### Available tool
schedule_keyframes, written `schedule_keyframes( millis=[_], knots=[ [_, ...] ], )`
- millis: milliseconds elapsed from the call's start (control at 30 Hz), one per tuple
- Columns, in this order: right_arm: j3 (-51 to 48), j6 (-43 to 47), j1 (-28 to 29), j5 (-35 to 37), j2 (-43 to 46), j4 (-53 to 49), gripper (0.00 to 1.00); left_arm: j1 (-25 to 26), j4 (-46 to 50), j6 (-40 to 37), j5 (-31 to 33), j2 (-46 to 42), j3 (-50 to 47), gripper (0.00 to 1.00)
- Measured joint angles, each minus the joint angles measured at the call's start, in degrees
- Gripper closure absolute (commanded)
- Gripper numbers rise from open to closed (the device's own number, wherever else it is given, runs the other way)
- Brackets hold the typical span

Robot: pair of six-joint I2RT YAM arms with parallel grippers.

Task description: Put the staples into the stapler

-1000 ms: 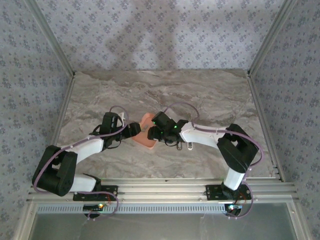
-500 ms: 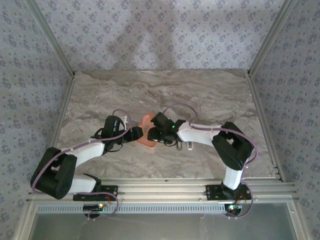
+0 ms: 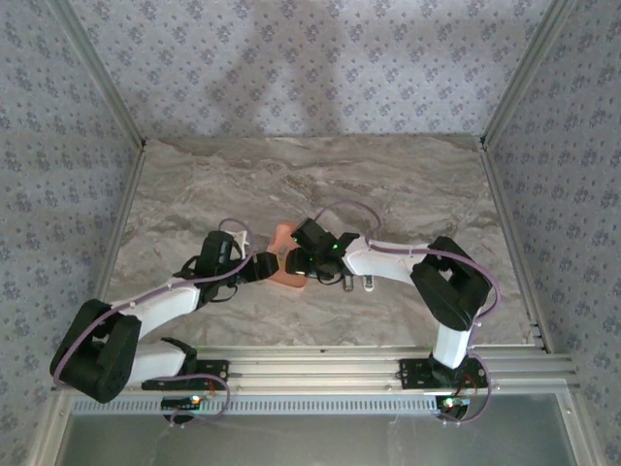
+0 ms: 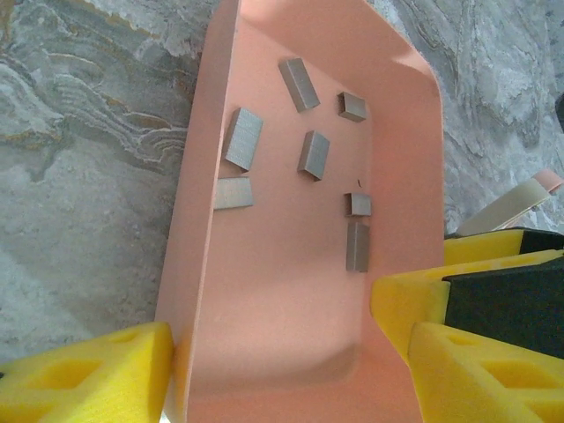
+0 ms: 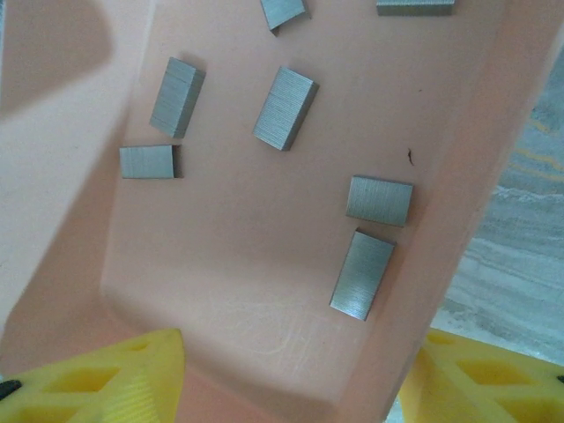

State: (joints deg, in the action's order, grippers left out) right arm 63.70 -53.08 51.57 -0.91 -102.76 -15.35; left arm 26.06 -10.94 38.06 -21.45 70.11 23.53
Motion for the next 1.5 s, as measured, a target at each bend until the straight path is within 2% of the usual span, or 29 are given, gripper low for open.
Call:
schedule_keyframes(
  millis=[633,900,1267,1500],
  knots=[
    [1.29,0.42,2.08,0.7,-0.31,-3.93,0.34,1.49,2.32,1.09,0.04,-8.68,-6.21,0.28],
    [2.27,0.52,2.75,4.11,0.96,-10.12,0.34,1.31,7.63,2.14,4.42,-16.61,-7.08,0.2],
    [15.23,0.48,3.45,7.8,2.71,-20.63,0.35,-5.73,13.88,4.68,12.09,-26.47,-7.13,0.15],
    [26.12,-0.55,3.15,7.54,-5.35,-26.75,0.36,-6.27,15.63,3.28,15.8,-26.88,-7.13,0.12]
  ],
)
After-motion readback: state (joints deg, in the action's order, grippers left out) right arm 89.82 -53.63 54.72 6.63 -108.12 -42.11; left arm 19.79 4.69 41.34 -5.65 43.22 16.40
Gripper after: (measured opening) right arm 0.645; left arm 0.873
